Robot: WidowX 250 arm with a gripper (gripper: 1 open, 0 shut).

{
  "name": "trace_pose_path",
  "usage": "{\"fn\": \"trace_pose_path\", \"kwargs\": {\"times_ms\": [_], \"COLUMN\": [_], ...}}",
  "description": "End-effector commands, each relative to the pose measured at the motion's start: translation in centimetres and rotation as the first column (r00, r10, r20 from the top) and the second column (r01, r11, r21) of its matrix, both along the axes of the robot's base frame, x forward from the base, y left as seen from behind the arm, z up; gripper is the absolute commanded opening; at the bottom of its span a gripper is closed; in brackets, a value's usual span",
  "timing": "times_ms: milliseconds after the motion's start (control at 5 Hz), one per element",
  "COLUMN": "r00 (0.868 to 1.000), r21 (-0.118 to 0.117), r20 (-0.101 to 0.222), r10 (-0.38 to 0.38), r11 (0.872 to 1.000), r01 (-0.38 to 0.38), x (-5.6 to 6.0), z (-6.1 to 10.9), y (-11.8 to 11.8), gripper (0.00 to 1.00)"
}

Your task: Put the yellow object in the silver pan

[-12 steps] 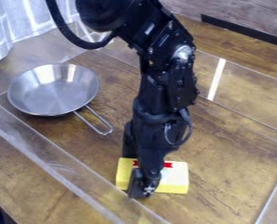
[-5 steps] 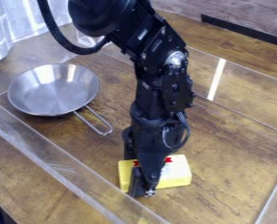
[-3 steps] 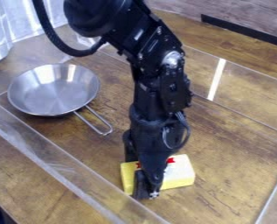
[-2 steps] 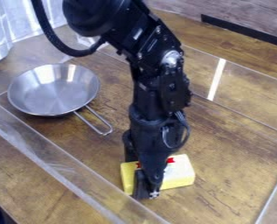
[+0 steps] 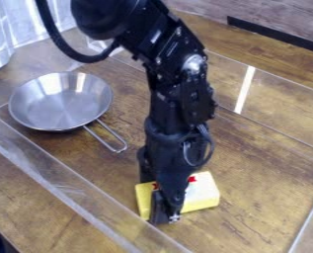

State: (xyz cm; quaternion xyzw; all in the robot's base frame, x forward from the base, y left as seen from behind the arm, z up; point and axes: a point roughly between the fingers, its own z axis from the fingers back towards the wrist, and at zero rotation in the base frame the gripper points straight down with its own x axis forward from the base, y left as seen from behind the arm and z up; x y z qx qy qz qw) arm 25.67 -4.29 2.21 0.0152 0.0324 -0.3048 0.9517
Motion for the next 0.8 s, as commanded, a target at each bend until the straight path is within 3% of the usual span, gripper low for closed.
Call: {"fn": "trace_pose_path", "kwargs": {"times_ms": [0, 200, 600], "r00": [0.999, 0.998, 0.997], "r21": [0.009, 0.027, 0.046], "r20": [0.003, 0.004, 0.001], "r10": [0.038, 0.064, 0.080], "r11": [0.999, 0.998, 0.996], "r01": [-0.038, -0.064, -0.080], "x": [0.2, 0.7, 1.1], "z": [2.3, 3.5, 3.7], "y": [-0.2, -0.2, -0.2], "gripper": [0.00, 0.00, 0.00]}}
